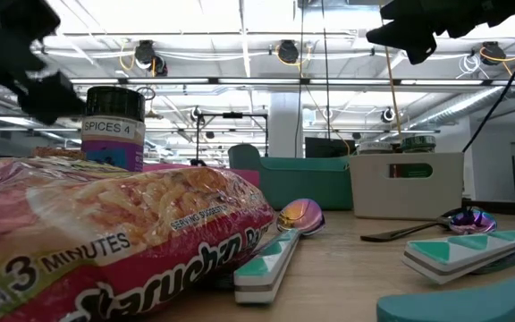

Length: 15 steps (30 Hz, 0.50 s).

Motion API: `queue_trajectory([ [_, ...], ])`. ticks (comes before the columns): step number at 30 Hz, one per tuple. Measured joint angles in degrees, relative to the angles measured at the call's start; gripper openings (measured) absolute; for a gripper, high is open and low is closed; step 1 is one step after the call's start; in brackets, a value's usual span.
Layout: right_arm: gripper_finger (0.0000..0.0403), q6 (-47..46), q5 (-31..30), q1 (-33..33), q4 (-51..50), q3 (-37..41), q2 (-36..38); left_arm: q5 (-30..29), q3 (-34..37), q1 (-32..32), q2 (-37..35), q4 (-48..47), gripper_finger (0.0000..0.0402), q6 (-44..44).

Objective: Pick & Place Food Item
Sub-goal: Put the black spice bottle into the gray bin

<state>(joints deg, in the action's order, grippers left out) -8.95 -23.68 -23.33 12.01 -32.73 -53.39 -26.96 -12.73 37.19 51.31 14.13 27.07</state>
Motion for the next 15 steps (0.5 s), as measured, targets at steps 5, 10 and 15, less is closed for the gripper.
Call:
queue_trajectory([
  [5, 0.0203, 0.0, 0.0, 0.0, 0.1, 0.0, 0.0, -2.2, 1.1, 0.0, 5.0, 0.2, 0.034, 0.3],
  [10, 0.0203, 0.0, 0.0, 0.0, 0.1, 0.0, 0.0, -4.6, 1.1, -0.6, 12.2, 9.8, 0.034, -4.0],
  [15, 0.0203, 0.0, 0.0, 0.0, 0.1, 0.0, 0.0, -1.7, 1.1, -1.8, 19.7, 17.9, 0.034, -7.5],
])
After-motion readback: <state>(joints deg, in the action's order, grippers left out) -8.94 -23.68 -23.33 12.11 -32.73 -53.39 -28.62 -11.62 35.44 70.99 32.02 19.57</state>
